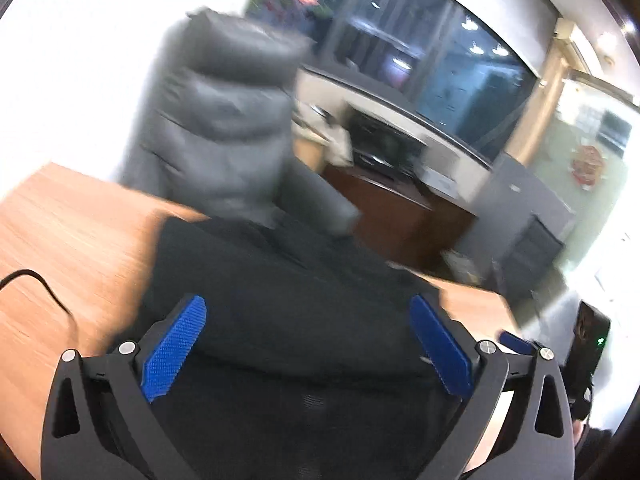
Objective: Fold clothes
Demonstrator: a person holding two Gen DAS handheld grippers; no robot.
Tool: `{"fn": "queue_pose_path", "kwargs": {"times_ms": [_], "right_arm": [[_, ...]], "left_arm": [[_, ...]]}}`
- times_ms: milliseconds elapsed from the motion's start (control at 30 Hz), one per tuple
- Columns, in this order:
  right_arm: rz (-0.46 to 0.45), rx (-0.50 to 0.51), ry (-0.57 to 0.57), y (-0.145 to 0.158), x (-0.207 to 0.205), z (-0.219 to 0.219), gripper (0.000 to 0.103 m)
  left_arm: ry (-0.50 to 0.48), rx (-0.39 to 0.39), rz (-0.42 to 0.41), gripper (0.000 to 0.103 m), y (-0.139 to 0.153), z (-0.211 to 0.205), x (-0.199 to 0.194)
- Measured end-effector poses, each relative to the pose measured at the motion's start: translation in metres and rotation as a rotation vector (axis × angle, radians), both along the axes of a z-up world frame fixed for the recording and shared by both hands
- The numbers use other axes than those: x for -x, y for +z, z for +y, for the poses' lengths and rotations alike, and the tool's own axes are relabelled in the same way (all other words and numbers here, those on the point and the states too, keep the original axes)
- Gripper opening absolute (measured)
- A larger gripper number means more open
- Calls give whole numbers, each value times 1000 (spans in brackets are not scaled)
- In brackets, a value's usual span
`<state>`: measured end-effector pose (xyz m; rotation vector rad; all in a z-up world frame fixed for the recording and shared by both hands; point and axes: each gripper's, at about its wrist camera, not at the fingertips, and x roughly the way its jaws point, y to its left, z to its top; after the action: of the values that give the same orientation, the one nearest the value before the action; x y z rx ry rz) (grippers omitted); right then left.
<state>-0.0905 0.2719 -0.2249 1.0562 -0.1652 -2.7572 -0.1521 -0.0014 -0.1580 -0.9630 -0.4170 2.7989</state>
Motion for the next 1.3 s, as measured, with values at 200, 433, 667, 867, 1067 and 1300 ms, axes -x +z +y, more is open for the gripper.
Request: {"fn": "queue_pose_path", "kwargs": {"times_ms": [200, 433, 667, 867, 1067, 1300], "right_arm": [[-108, -94, -28, -55, 56, -11, 80], [-219, -113, -174, -92, 58, -4, 25], [-48, -267, -148, -45, 12, -18, 47], [-53, -213, -135, -43, 15, 2, 80], [-211, -113, -76, -91, 52, 11, 19], [-29, -153, -162, -44, 29, 32, 11]], "left_arm": [[284, -59, 49, 103, 5, -113, 14], [338, -154, 17, 103, -24, -142, 1], [449, -418, 224, 103, -8, -169, -4], [524, -317, 228, 103, 19, -207, 5], [296, -52, 44, 103, -24, -173, 38], [-298, 89, -202, 103, -132, -66, 87]]}}
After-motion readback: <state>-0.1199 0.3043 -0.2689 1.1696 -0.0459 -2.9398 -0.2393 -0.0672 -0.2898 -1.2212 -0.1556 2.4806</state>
